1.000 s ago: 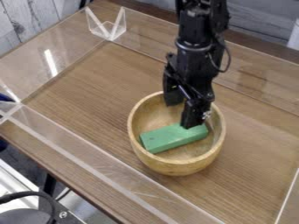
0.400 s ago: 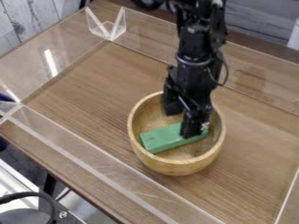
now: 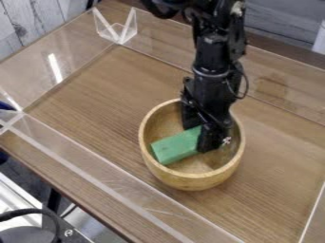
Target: Remove the green block from inside the brown bowl and put it on the table
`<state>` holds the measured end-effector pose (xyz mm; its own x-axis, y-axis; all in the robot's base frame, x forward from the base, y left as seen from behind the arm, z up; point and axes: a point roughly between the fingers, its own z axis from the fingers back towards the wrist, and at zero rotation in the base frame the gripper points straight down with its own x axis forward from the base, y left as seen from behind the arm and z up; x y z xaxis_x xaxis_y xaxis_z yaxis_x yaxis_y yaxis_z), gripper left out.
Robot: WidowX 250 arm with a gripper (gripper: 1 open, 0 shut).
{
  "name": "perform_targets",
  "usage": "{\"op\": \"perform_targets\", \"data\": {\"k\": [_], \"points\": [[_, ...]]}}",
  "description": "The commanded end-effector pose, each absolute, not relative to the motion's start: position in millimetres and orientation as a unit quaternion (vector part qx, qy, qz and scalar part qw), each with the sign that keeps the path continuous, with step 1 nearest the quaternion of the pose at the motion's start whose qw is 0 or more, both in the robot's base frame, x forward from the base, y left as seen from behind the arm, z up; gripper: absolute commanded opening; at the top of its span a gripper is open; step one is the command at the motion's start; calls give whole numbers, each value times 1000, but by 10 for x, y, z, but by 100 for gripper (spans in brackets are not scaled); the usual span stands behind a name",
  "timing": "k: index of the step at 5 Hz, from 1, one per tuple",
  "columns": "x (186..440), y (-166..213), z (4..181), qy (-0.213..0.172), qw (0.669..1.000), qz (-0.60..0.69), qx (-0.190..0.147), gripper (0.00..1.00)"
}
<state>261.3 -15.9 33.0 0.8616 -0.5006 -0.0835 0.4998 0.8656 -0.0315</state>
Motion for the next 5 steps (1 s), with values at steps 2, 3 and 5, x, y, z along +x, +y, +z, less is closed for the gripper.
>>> {"op": "perform_targets", "data": {"k": [2,3,5], "points": [[2671,-139,446,27,966,-256,2,0],[2671,-129,488,26,967,-254,3,0],[2667,-114,559,23,968,-250,6,0]]}}
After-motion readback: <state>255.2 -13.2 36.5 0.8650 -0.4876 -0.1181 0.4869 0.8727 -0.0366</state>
